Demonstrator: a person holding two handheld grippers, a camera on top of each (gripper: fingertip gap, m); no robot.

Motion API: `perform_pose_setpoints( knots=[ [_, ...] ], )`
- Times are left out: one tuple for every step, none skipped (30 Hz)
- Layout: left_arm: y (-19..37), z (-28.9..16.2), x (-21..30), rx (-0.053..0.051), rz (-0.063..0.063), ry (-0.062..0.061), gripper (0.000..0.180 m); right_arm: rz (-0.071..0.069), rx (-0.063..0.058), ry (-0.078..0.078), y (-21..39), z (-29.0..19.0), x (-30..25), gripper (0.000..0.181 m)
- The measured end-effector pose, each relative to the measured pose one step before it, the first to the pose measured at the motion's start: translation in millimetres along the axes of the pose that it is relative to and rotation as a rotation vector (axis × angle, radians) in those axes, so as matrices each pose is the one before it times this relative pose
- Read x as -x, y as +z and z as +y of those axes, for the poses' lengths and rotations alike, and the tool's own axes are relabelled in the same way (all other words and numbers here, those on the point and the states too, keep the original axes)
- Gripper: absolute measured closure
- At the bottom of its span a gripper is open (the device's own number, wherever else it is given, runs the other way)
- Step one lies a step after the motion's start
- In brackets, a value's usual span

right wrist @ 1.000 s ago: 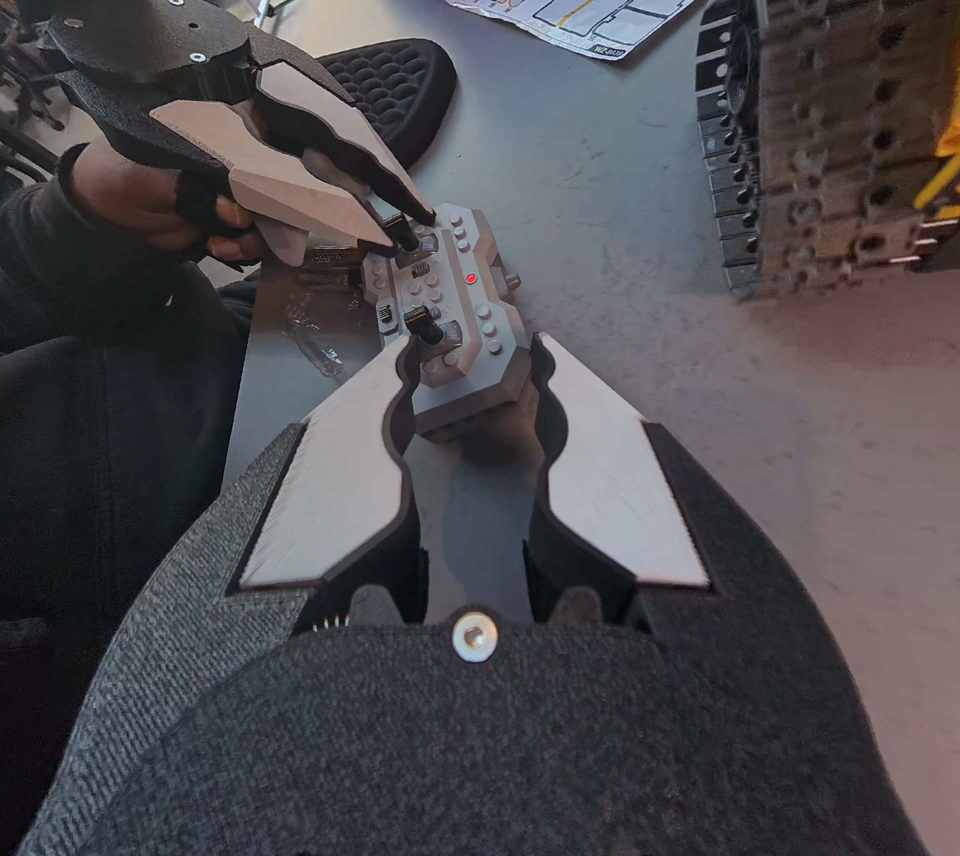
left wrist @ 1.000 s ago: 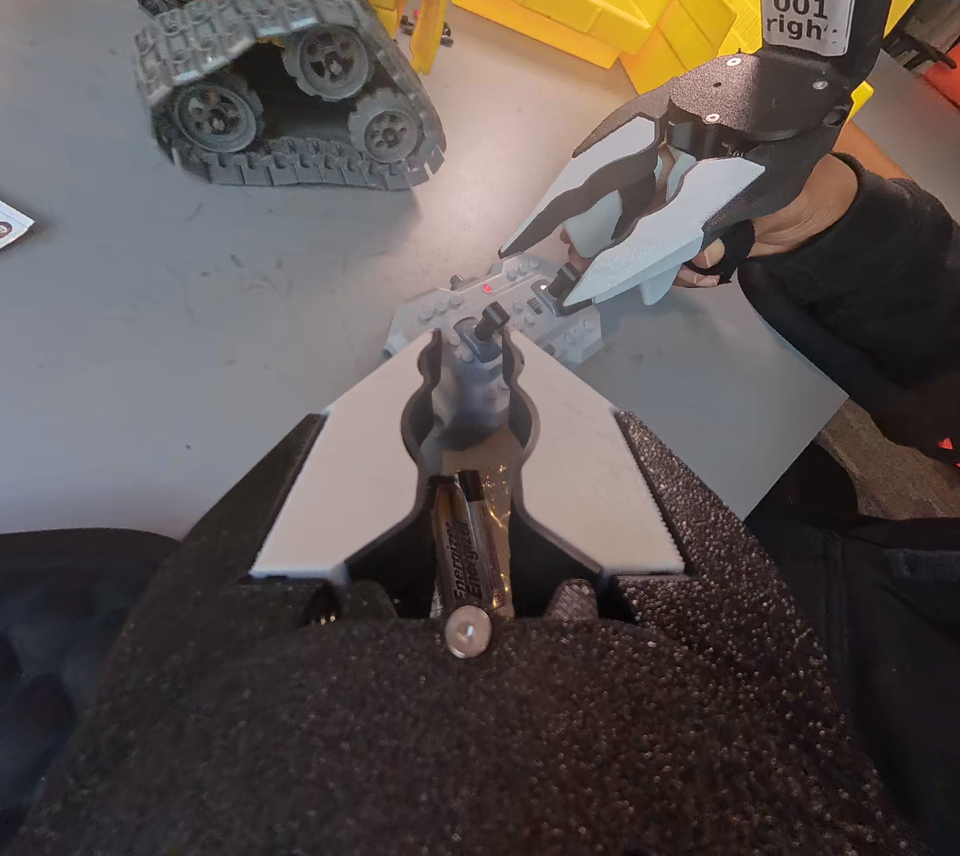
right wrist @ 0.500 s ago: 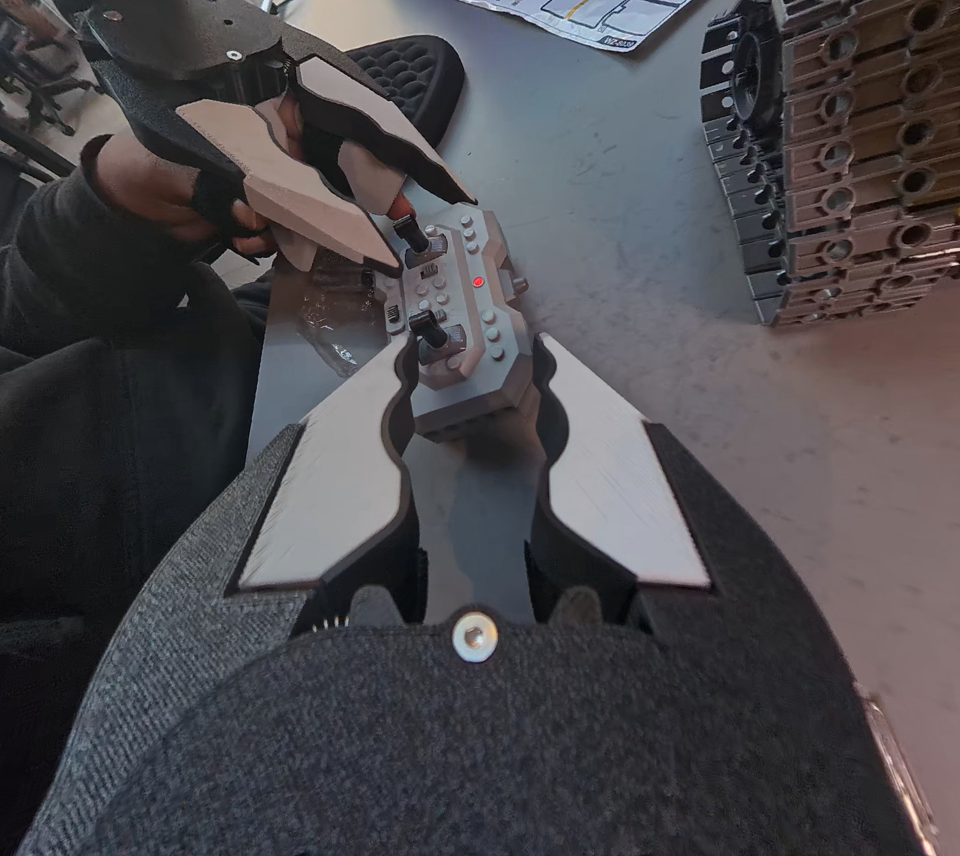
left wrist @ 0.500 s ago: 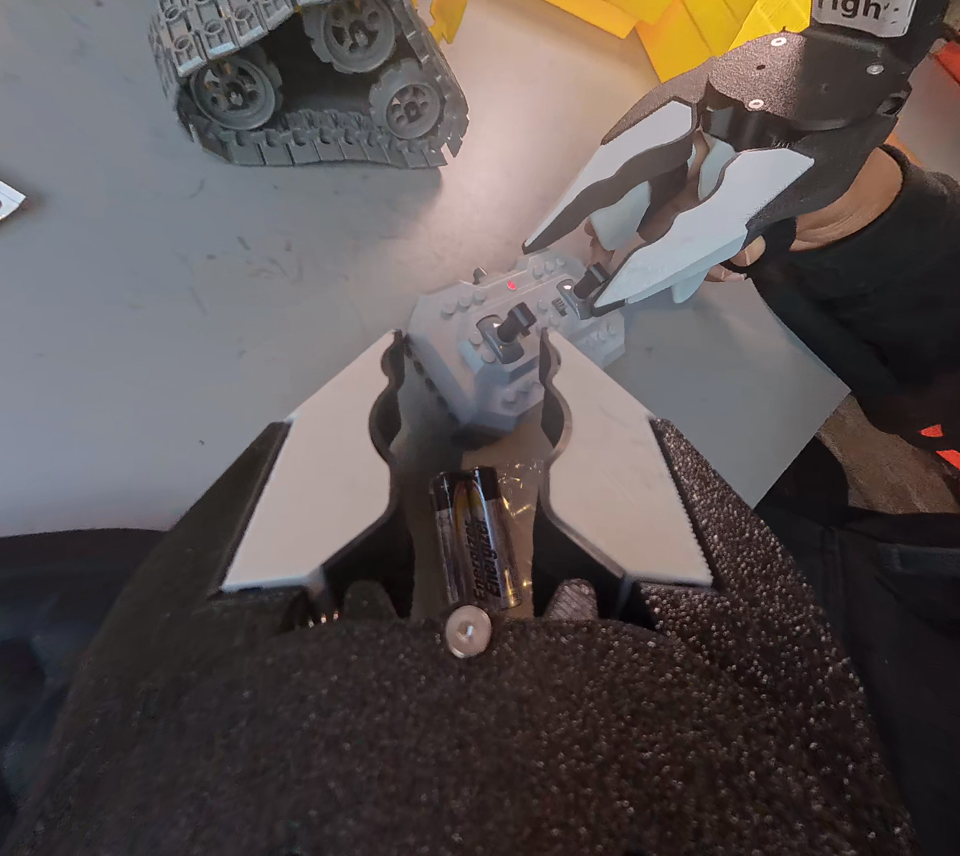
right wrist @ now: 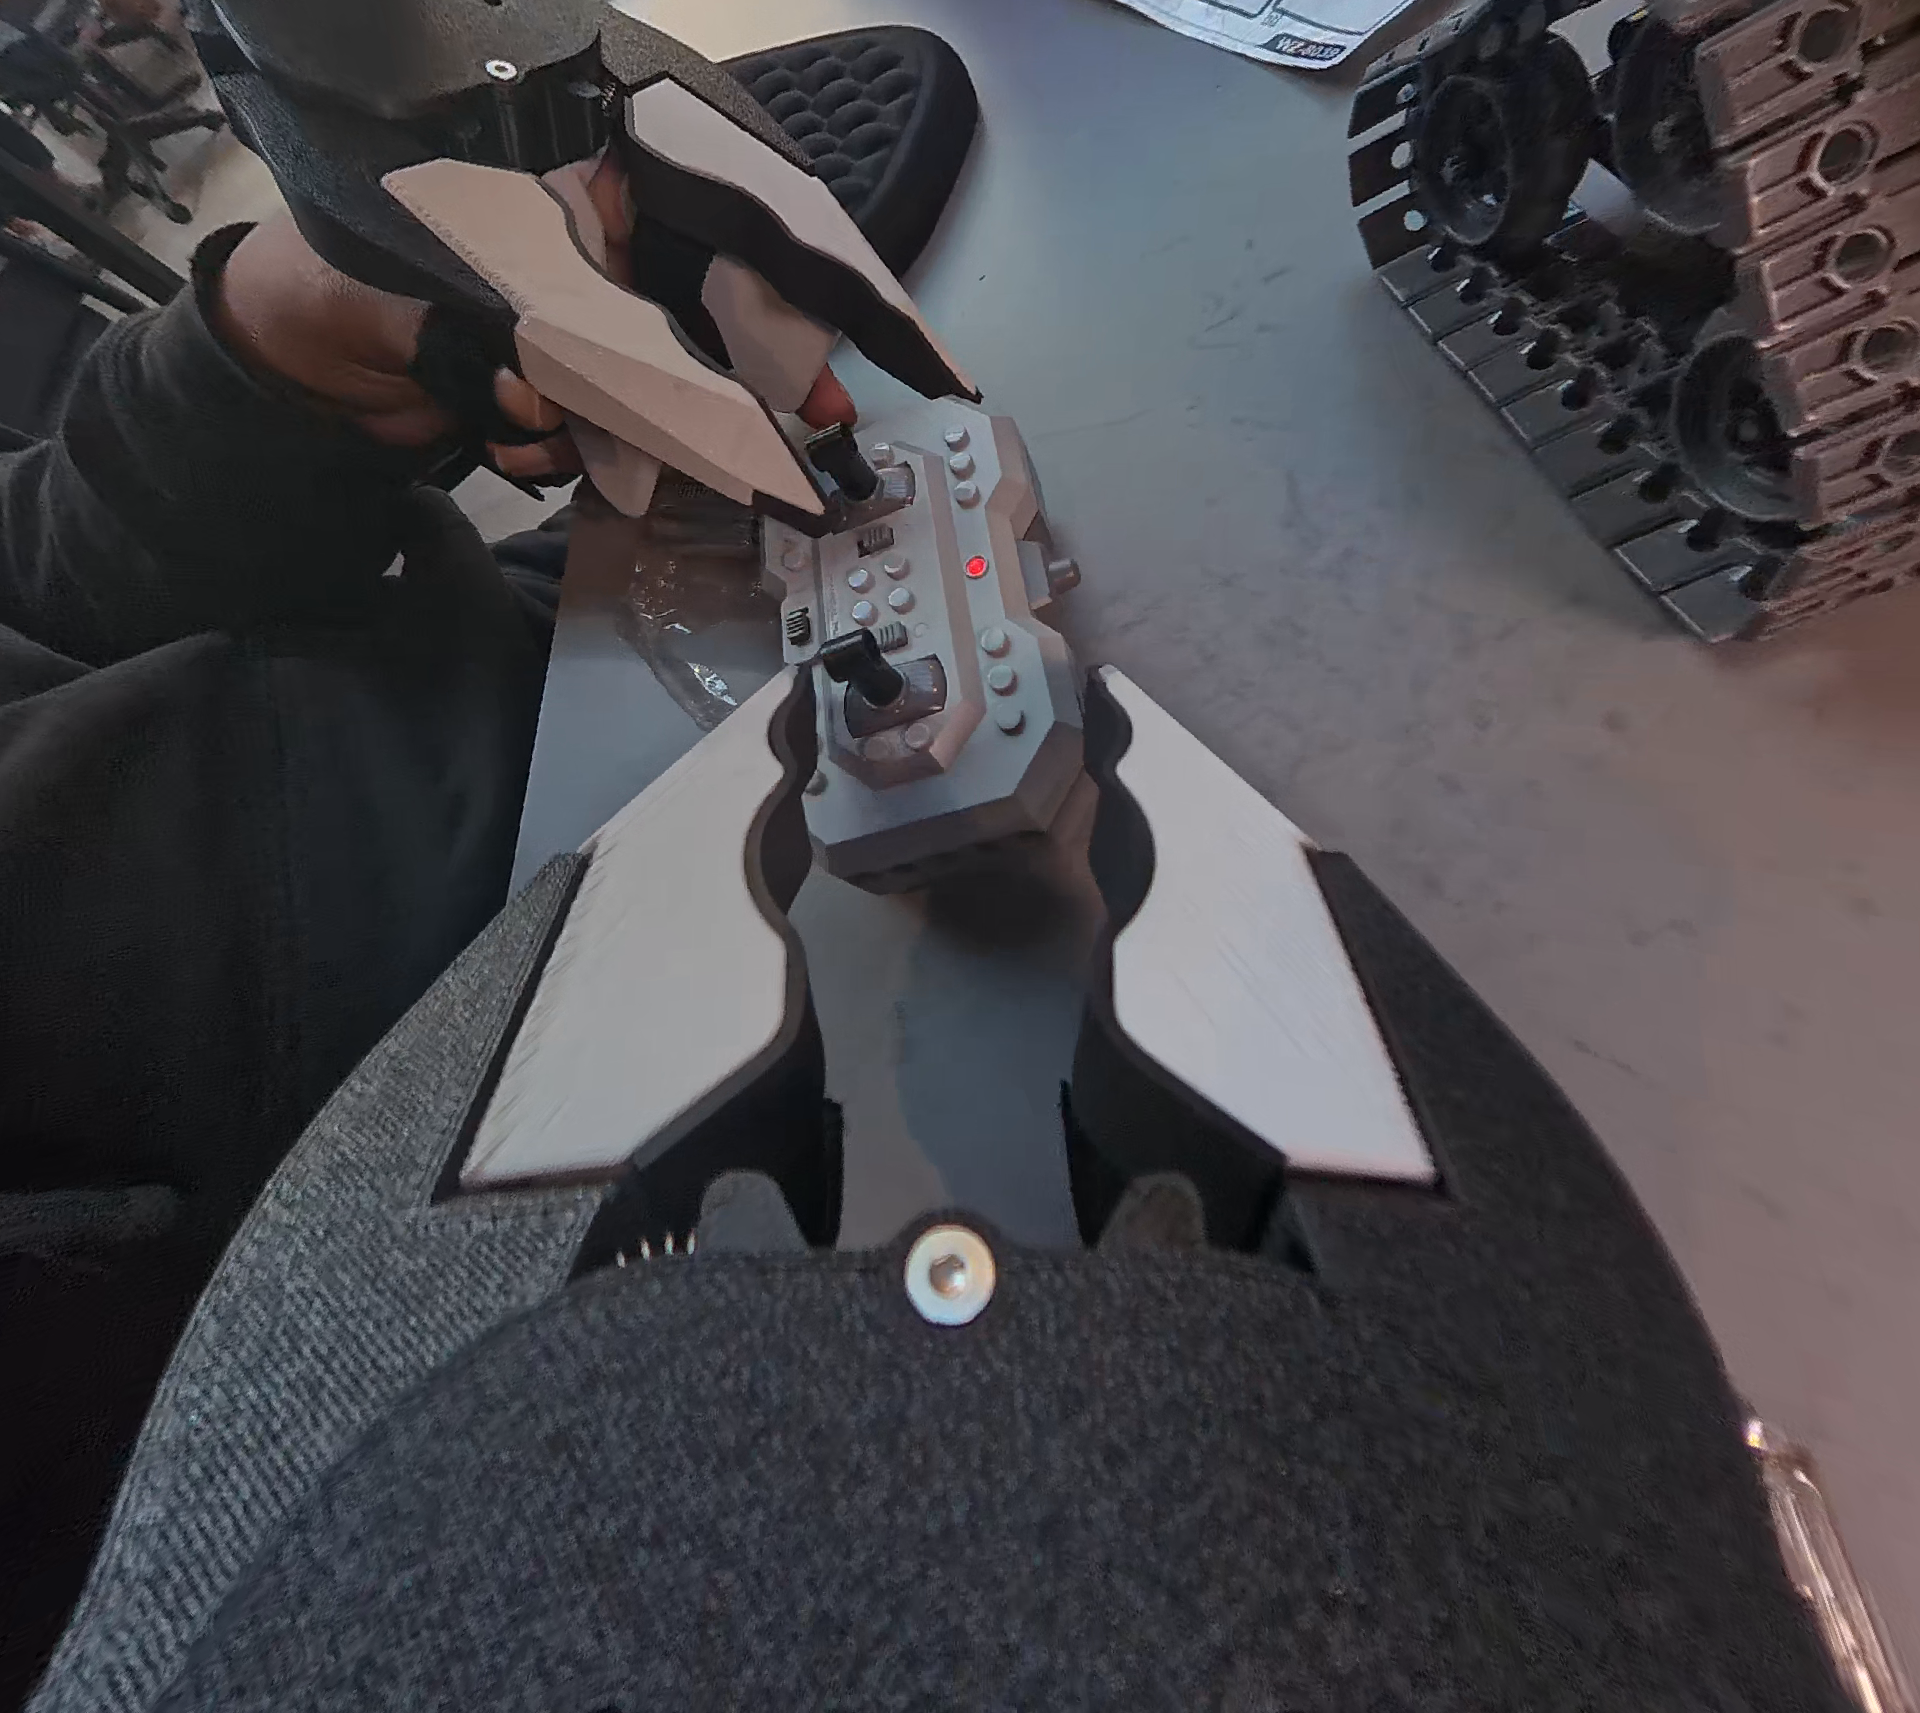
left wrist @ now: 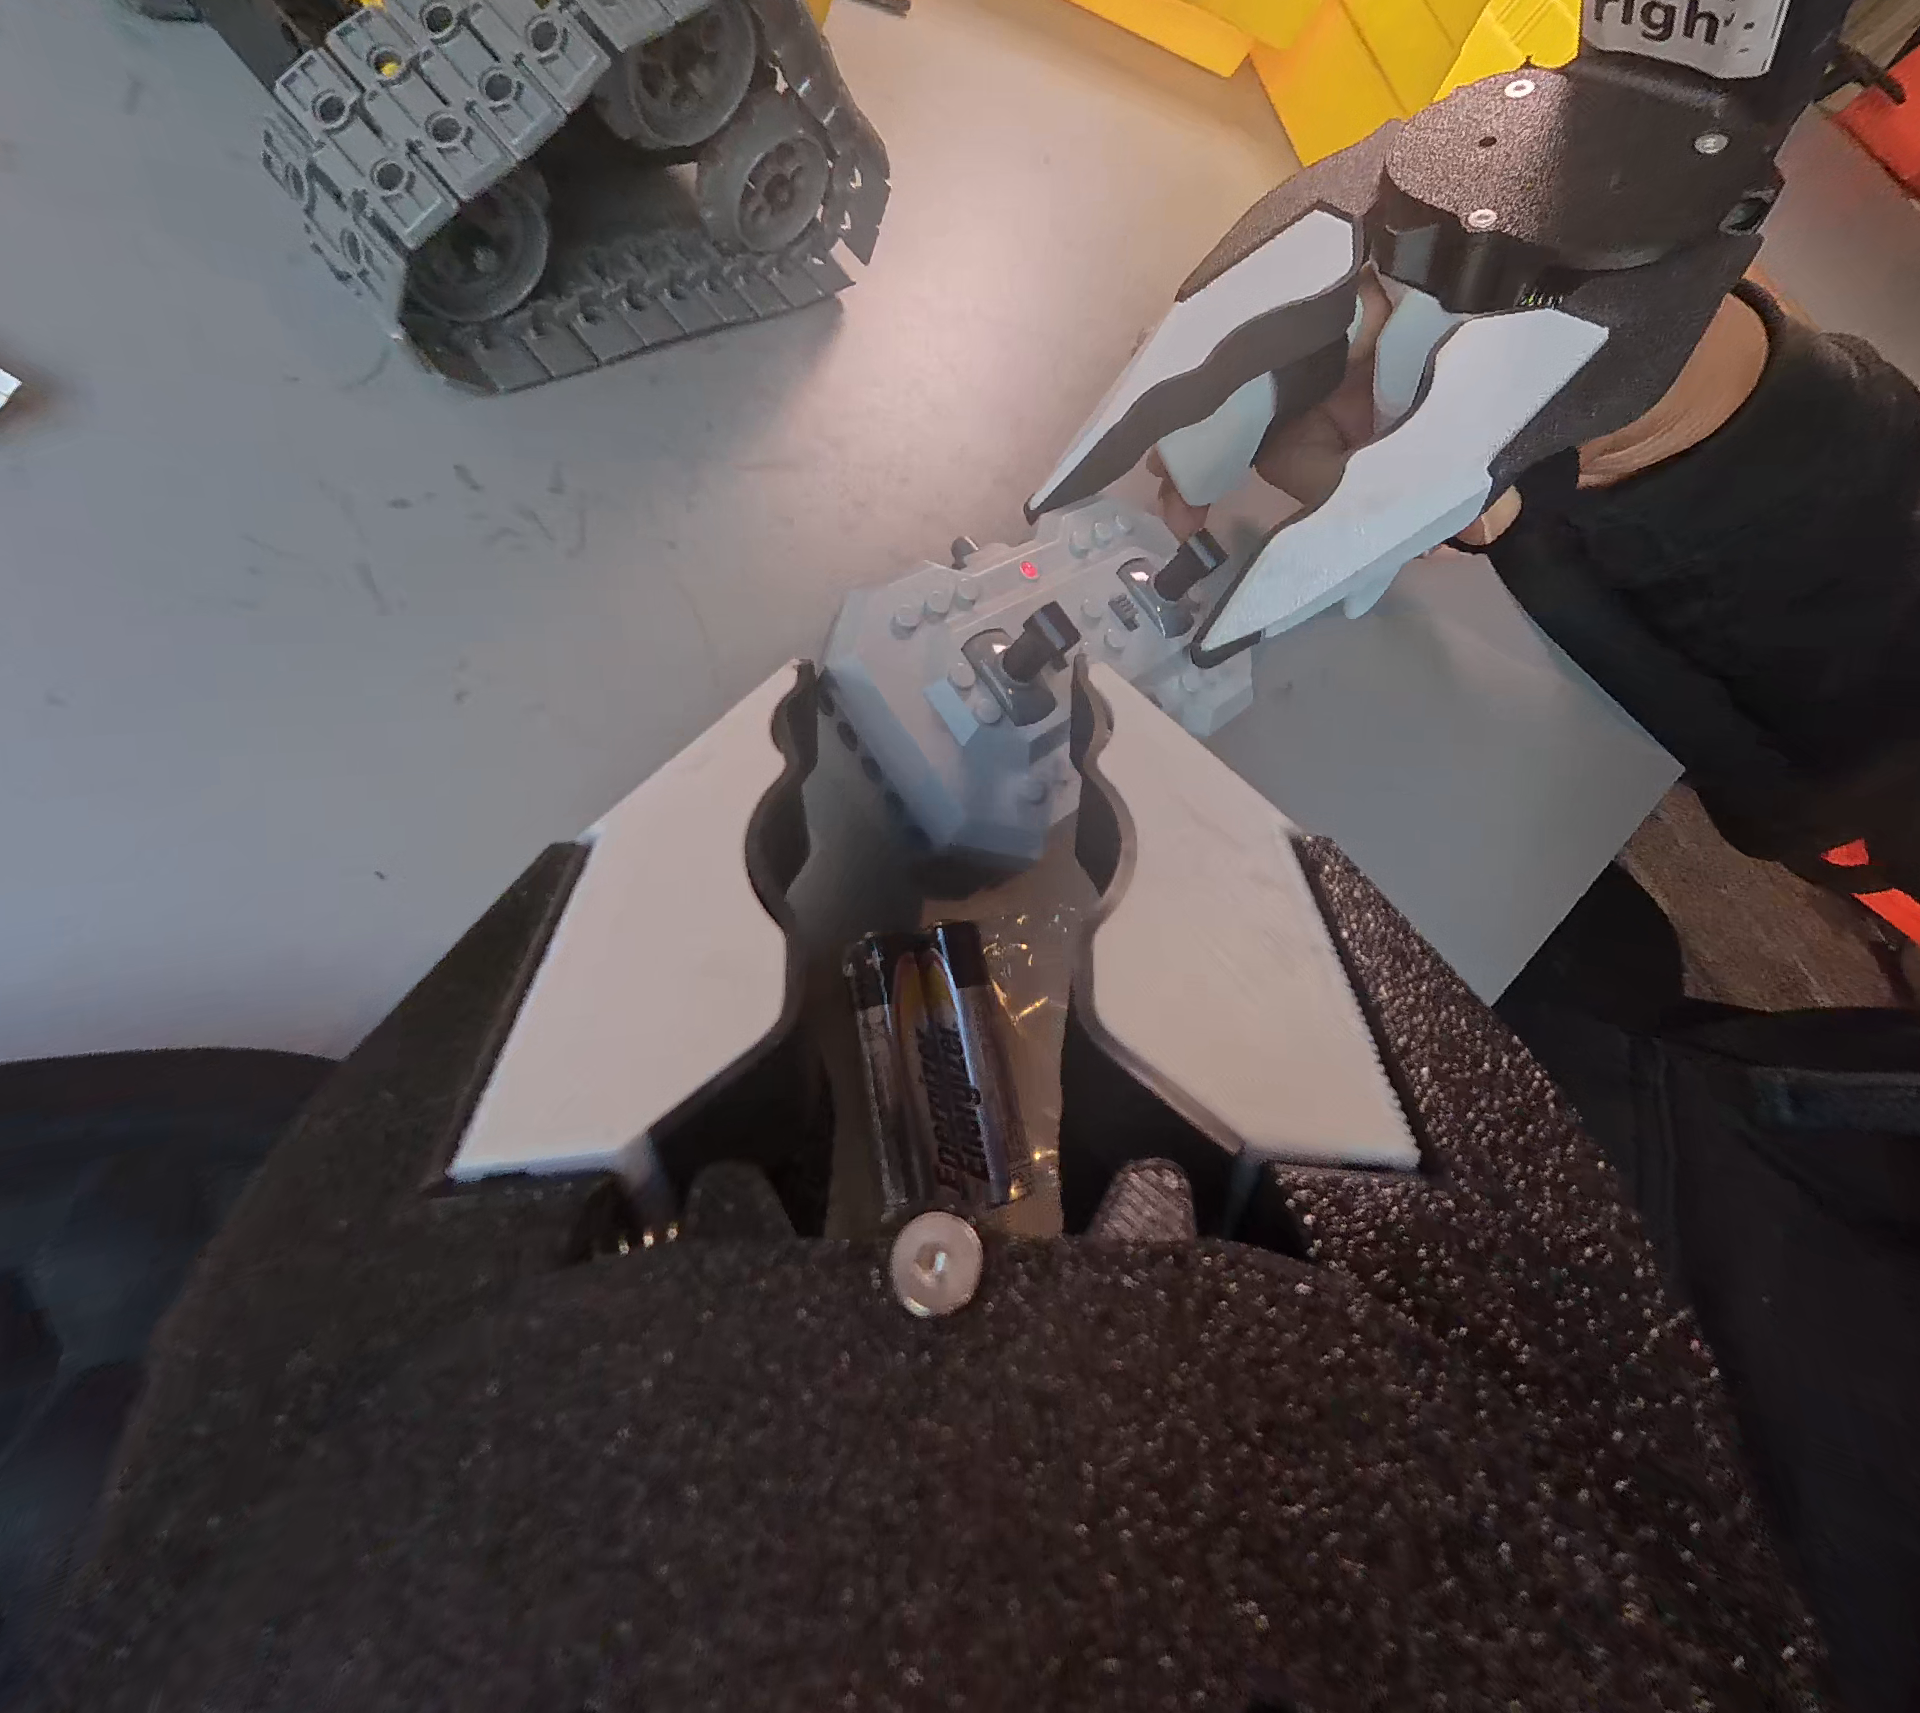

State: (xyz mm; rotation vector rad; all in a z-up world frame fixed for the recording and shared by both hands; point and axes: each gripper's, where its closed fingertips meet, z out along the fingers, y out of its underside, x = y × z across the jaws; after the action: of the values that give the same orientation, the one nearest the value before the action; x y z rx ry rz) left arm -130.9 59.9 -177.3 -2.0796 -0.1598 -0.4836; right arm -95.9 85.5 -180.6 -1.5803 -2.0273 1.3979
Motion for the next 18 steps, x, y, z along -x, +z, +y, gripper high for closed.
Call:
perform_pose_setpoints(
  knots=[
    [-0.46, -0.24, -0.11, -0.003, -0.0015, 0.0037, 0.131, -0.0007, 0.0006, -0.0055, 0.11, -0.21, 0.69, 0.129],
    [-0.57, -0.22, 0.69, -0.0008, -0.0056, 0.0033, 0.131, -0.0014, 0.0019, -0.0016, -0.15, 0.19, 0.45, 0.128],
    [-0.75, -0.52, 0.91, -0.0025, -0.0058, 0.003, 0.131, 0.0008, 0.0006, -0.0021, -0.29, 0.13, 0.02, 0.128],
    [-0.79, -0.9, 0.7, -0.0044, -0.0043, 0.004, 0.131, 0.002, 0.0017, -0.0041, -0.26, 0.36, -0.24, 0.128],
    [-0.9, -0.85, 0.67, -0.0039, -0.0072, 0.0073, 0.131, 0.0048, 0.0037, -0.0079, -0.17, 0.41, -0.45, 0.128],
    [-1.04, -0.6, 0.7, -0.0015, -0.0109, 0.0144, 0.131, 0.0103, 0.0052, -0.0135, -0.2, 0.44, -0.95, 0.128],
    [-1.32, -0.79, 0.35, -0.0021, -0.0125, 0.0225, 0.131, 0.0126, 0.0045, -0.0225, -0.36, 0.23, -0.87, 0.127],
    [-1.62, -1.47, 0.17, -0.0076, -0.0151, 0.0296, 0.132, 0.0113, 0.0021, -0.0301, -0.29, -0.26, -0.25, 0.127],
    [-1.77, -1.69, -0.46, -0.0085, -0.0126, 0.0327, 0.134, 0.0113, 0.0037, -0.0332, -0.56, -0.23, 0.15, 0.126],
    [-1.51, -1.08, -1.07, -0.0031, -0.0072, 0.0291, 0.135, 0.0117, 0.0043, -0.0351, -0.55, -0.4, 0.21, 0.126],
    [-0.94, -0.67, -1.33, -0.0007, -0.0047, 0.0244, 0.135, 0.0143, 0.0013, -0.0337, -0.71, -0.86, -0.02, 0.126],
    [-0.48, -0.75, -1.09, -0.0012, -0.0045, 0.0192, 0.137, 0.0126, 0.0023, -0.027, -0.6, -0.71, -0.26, 0.126],
    [0.04, -0.51, -1.79, -0.0008, 0.0013, 0.0173, 0.137, 0.0056, -0.0005, -0.0201, -0.59, -0.79, 0.52, 0.127],
    [0.41, -0.41, -2.84, -0.0011, 0.0078, 0.0169, 0.138, 0.0039, -0.0026, -0.01, -0.67, -0.79, 0.14, 0.128],
    [0.86, -0.14, -3.12, 0.001, 0.0099, 0.0153, 0.14, 0.0064, 0.0004, -0.0016, -0.72, 0.03, -1.12, 0.132],
    [1.02, 0.51, -2.16, 0.0042, 0.0027, 0.0131, 0.141, -0.0014, -0.0013, 0.0004, -0.8, 0.0, -0.43, 0.133],
    [0.71, 0.57, -1.25, 0.0045, -0.0047, 0.0135, 0.144, 0.0007, -0.0017, 0.0027, -0.92, 0.08, -1.14, 0.134],
    [0.61, 0.87, -1.6, 0.005, -0.0019, 0.0156, 0.147, 0.0047, -0.002, 0.0026, -1.04, 0.1, -1.97, 0.136]
  ],
)
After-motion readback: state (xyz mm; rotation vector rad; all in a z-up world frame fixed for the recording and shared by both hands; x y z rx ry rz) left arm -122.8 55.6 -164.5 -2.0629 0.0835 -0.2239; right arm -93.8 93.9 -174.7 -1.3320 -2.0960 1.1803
